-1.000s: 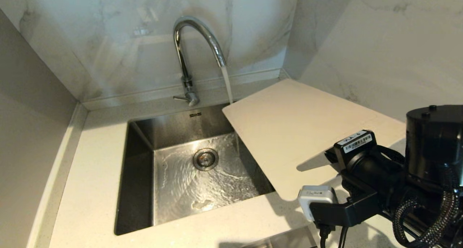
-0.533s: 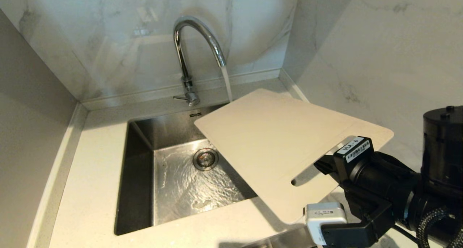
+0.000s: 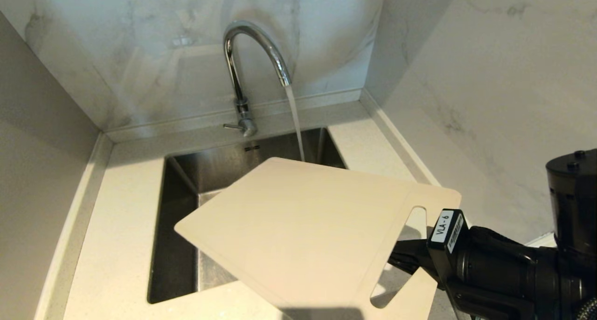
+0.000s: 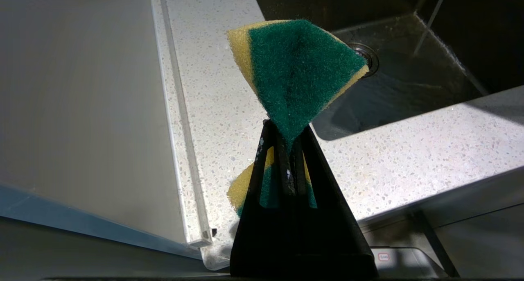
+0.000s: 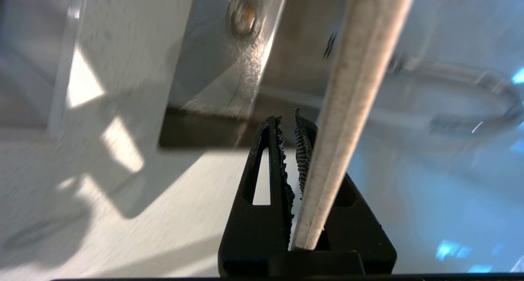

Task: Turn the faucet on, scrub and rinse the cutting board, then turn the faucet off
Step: Pick up the cutting board

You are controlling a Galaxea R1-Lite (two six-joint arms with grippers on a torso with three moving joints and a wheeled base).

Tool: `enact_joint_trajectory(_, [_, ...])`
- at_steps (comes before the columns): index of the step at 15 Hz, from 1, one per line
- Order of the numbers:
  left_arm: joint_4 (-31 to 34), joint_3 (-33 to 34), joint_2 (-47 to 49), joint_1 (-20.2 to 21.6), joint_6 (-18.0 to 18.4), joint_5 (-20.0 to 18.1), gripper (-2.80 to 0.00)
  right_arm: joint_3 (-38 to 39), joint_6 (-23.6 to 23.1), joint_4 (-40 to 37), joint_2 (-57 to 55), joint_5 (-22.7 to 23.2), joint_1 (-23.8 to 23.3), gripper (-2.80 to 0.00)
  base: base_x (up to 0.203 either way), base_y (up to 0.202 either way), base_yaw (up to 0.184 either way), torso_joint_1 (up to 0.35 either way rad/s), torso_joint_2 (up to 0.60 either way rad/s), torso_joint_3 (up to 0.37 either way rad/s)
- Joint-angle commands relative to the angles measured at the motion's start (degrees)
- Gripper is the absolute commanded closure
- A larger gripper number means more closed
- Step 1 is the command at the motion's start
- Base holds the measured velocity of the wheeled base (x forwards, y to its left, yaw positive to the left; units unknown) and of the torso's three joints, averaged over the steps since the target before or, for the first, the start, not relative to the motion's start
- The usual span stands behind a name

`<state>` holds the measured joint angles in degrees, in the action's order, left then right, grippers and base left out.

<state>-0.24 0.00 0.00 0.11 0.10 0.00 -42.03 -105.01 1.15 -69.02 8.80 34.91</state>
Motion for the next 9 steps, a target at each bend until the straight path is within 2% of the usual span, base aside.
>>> enact_joint_trajectory(1, [-0.02,0.09,0.09,0.02,-0.01,0.0,0.0,0.02,-1.42,-0.18,-0.53,2.54,-0.02,0.0,0.0,0.0,0.0,0.0,0.0,0.0])
enact_joint_trajectory(5, [-0.02,0.09,0.09,-0.01,-0.01,0.0,0.0,-1.23,-2.25,0.17,-3.65,7.77,0.16,0.0,0.0,0.0,0.0,0.0,0.0,0.0])
enact_joint_trajectory(7, [-0.02,0.09,0.09,0.01,-0.01,0.0,0.0,-3.87,-4.89,0.01,-5.44,10.31,0.16,0.0,0.0,0.0,0.0,0.0,0.0,0.0])
enact_joint_trajectory(9, [-0.02,0.09,0.09,-0.02,-0.01,0.0,0.0,-6.46,-7.54,-0.16,-6.67,10.63,0.16,0.0,0.0,0.0,0.0,0.0,0.0,0.0])
